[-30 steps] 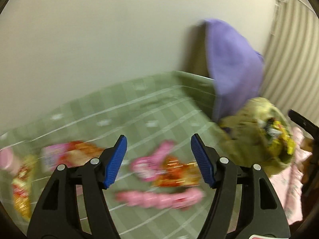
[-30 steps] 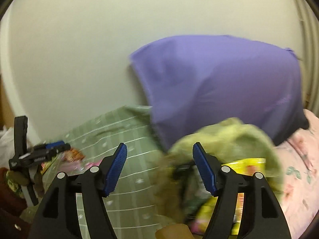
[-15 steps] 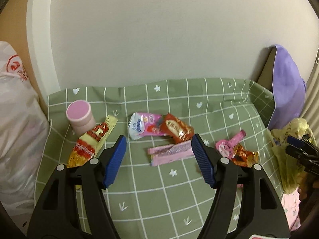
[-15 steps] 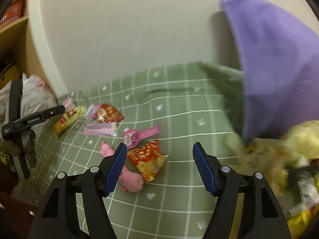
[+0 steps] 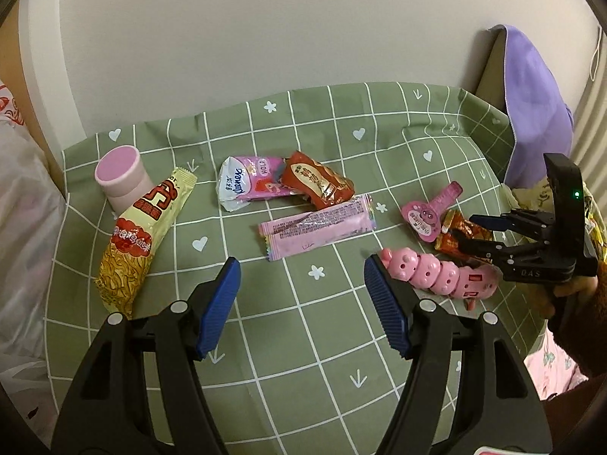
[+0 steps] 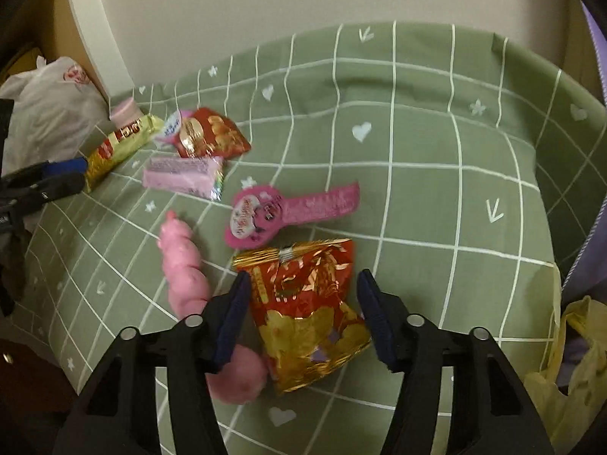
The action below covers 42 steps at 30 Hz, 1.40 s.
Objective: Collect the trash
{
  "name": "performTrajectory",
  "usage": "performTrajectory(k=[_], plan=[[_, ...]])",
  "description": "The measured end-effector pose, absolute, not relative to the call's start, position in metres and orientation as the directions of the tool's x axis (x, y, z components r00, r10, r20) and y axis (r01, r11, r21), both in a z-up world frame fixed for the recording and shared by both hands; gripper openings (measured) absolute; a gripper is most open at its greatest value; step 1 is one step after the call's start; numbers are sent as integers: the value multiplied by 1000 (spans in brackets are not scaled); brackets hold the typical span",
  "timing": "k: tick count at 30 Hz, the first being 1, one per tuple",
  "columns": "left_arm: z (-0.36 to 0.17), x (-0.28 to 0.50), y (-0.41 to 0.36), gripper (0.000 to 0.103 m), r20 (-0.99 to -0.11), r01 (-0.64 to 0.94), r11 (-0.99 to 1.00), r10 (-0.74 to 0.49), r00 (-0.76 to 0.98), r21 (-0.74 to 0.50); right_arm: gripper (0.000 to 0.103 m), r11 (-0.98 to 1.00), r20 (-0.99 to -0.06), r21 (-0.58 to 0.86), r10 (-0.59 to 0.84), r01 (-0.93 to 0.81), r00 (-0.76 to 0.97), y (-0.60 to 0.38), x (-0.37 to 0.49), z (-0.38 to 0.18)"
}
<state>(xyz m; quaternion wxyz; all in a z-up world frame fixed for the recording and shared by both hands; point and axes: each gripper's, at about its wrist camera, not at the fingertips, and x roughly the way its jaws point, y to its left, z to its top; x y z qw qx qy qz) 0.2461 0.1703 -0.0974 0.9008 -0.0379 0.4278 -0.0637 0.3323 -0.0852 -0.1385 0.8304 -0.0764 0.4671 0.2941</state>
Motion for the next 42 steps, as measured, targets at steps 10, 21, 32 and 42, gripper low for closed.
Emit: performTrajectory(k=[10,21,32,42], plan=[[-106,249,182,64,-775,47,985,-159,612,-165,38,856,-814,201,416,-476,405,-113,319,-138],[-108,263,176,64,-769,54,975,-204,606,-215,47,850,-779,176,429,-497,458,-132,294,-138],[-113,265,176,64,-775,54,975,-203,598,-214,47,855,-790,144,402,-497,463,-128,274,-132],[-110,310,173,64,-764,125,982,-187,617,-140,54,854,-785,135,402,-503,472,-137,252,-132]])
